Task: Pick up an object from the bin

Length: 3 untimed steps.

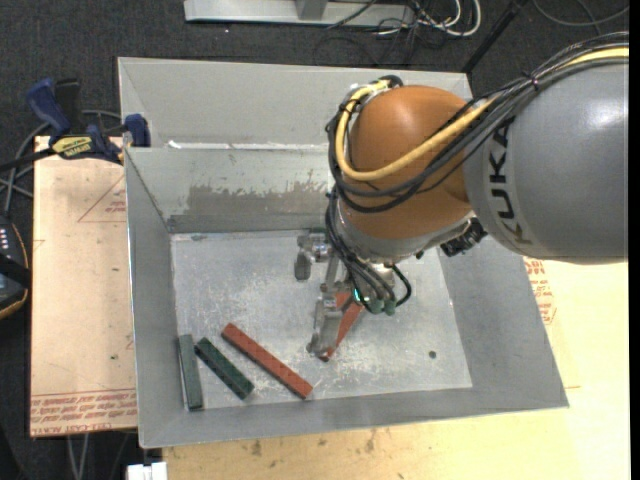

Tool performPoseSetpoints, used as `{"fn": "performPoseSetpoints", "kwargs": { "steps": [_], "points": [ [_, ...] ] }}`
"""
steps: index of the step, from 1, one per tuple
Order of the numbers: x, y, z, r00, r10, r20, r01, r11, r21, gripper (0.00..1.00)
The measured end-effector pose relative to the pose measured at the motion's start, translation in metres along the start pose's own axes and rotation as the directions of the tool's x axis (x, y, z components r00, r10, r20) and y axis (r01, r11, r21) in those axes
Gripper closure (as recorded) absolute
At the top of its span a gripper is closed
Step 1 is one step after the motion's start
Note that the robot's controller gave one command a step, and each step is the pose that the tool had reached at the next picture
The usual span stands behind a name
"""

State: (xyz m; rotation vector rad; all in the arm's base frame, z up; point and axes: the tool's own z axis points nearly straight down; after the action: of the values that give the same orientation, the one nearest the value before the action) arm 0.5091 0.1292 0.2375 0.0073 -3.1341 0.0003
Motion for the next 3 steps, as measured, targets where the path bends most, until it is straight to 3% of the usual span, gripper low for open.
{"fn": "performPoseSetpoints", "kwargs": {
  "steps": [1,2,3],
  "points": [
    [-0.012,0.001,0.139,1.0,-0.027,0.0,0.027,1.0,0.0,0.0],
    [-0.016,0.055,0.158,1.0,0.024,0.007,-0.024,1.0,-0.004,0.0],
    [-0.016,0.052,0.157,1.0,0.031,0.008,-0.031,1.0,-0.002,1.0]
  ]
}}
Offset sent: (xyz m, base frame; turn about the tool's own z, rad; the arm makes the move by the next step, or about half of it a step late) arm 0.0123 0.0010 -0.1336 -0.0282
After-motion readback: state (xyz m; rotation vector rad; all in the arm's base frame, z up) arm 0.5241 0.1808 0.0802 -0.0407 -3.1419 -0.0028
